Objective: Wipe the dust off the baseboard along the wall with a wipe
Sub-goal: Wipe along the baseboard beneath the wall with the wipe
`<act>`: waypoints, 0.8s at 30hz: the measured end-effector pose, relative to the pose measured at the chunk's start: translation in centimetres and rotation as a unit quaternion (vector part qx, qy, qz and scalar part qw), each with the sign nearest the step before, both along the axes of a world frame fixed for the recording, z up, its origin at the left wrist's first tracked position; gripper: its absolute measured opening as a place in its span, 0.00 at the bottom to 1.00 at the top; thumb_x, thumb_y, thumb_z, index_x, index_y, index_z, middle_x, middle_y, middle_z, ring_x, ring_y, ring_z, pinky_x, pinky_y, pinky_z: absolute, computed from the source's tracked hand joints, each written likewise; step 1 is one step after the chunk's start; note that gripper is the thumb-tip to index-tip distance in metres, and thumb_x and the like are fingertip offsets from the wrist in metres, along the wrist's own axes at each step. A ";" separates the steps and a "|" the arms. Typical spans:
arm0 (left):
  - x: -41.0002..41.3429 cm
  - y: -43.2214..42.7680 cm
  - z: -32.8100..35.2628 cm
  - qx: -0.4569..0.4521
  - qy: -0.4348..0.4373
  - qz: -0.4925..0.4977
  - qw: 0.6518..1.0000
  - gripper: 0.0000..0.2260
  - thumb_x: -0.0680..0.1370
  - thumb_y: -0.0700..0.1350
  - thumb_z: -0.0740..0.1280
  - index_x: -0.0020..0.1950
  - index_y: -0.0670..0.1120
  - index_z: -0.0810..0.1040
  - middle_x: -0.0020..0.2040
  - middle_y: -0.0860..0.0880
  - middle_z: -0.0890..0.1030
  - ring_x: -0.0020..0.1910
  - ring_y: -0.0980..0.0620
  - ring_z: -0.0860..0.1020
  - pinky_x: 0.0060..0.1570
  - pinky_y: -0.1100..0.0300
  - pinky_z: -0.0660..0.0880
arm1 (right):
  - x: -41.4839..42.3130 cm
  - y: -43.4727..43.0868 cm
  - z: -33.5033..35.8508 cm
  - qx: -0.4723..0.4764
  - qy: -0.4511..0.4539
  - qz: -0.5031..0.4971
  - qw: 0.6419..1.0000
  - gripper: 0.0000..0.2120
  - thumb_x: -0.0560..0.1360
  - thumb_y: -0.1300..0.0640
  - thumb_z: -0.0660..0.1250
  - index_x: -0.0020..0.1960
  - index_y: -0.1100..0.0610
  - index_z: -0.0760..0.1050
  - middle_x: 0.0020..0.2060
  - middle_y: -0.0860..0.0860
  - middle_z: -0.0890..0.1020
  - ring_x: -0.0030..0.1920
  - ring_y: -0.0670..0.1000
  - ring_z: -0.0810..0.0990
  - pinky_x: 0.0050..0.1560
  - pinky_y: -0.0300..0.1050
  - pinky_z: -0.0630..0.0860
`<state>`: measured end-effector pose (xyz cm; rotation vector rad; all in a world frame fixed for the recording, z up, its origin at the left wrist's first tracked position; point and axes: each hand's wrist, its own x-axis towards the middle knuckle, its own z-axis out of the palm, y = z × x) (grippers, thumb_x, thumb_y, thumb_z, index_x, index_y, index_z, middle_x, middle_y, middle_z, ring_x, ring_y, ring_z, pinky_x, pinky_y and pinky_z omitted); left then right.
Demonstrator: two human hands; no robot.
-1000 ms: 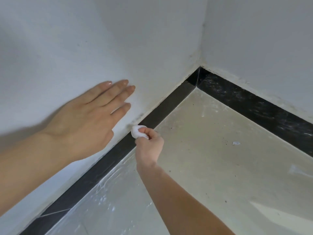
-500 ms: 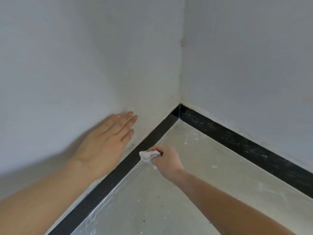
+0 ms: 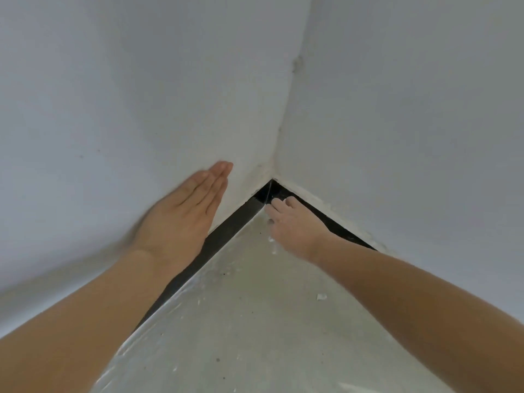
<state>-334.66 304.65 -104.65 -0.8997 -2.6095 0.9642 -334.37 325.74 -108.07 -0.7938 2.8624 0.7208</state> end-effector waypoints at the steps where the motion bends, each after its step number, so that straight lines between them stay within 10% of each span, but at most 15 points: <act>1: -0.2 -0.3 -0.2 -0.008 0.009 -0.003 1.000 0.30 0.81 0.46 0.39 0.67 0.28 0.25 0.67 0.29 0.23 0.68 0.36 0.26 0.66 0.46 0.26 | -0.9 -0.4 -0.2 0.038 0.001 0.014 0.999 0.02 0.67 0.61 0.71 0.39 0.60 0.80 0.48 0.55 0.78 0.47 0.55 0.75 0.45 0.48 0.72; 4: -0.3 -0.9 -1.1 -0.022 0.040 -0.021 0.999 0.29 0.79 0.47 0.36 0.69 0.27 0.28 0.69 0.29 0.26 0.71 0.35 0.30 0.69 0.45 0.26 | -3.6 -0.3 -2.5 0.112 0.017 0.053 0.992 0.10 0.77 0.63 0.60 0.50 0.62 0.80 0.59 0.57 0.73 0.55 0.58 0.72 0.49 0.50 0.69; 7: -0.5 -1.0 -1.9 -0.049 0.075 -0.034 0.995 0.30 0.78 0.47 0.36 0.71 0.27 0.30 0.71 0.29 0.29 0.72 0.35 0.31 0.66 0.43 0.25 | -6.1 0.0 -2.8 0.156 -0.002 0.027 0.987 0.03 0.62 0.54 0.77 0.33 0.51 0.84 0.46 0.49 0.82 0.46 0.52 0.79 0.39 0.45 0.73; 11: -0.5 -0.6 -2.8 -0.047 0.113 -0.034 0.992 0.31 0.79 0.47 0.39 0.71 0.26 0.33 0.71 0.28 0.31 0.70 0.34 0.31 0.67 0.43 0.26 | -7.8 1.0 -3.4 0.154 0.014 0.060 0.986 0.05 0.62 0.49 0.76 0.30 0.47 0.82 0.32 0.42 0.81 0.39 0.47 0.80 0.43 0.38 0.76; 15: -0.4 -0.5 -3.2 -0.035 0.115 -0.023 0.993 0.32 0.78 0.48 0.41 0.72 0.27 0.34 0.72 0.29 0.32 0.71 0.35 0.32 0.70 0.44 0.29 | -6.5 1.9 -3.5 0.164 -0.002 0.076 0.984 0.11 0.75 0.58 0.62 0.49 0.53 0.83 0.44 0.46 0.83 0.52 0.51 0.77 0.63 0.44 0.70; 19: -0.2 0.0 -3.3 -0.010 0.093 0.004 0.996 0.32 0.77 0.48 0.41 0.72 0.28 0.34 0.73 0.31 0.32 0.73 0.38 0.33 0.70 0.45 0.28 | -4.3 0.4 -3.9 0.216 -0.137 0.013 0.967 0.14 0.78 0.55 0.60 0.60 0.60 0.74 0.55 0.54 0.77 0.58 0.56 0.72 0.62 0.49 0.67; 24: 0.2 0.5 -3.8 0.001 0.094 0.007 0.996 0.31 0.76 0.46 0.39 0.74 0.29 0.38 0.74 0.31 0.35 0.75 0.38 0.38 0.71 0.46 0.32 | -5.6 -0.7 -3.4 0.181 -0.052 0.078 0.979 0.09 0.76 0.64 0.63 0.52 0.59 0.79 0.48 0.52 0.79 0.56 0.57 0.70 0.62 0.52 0.66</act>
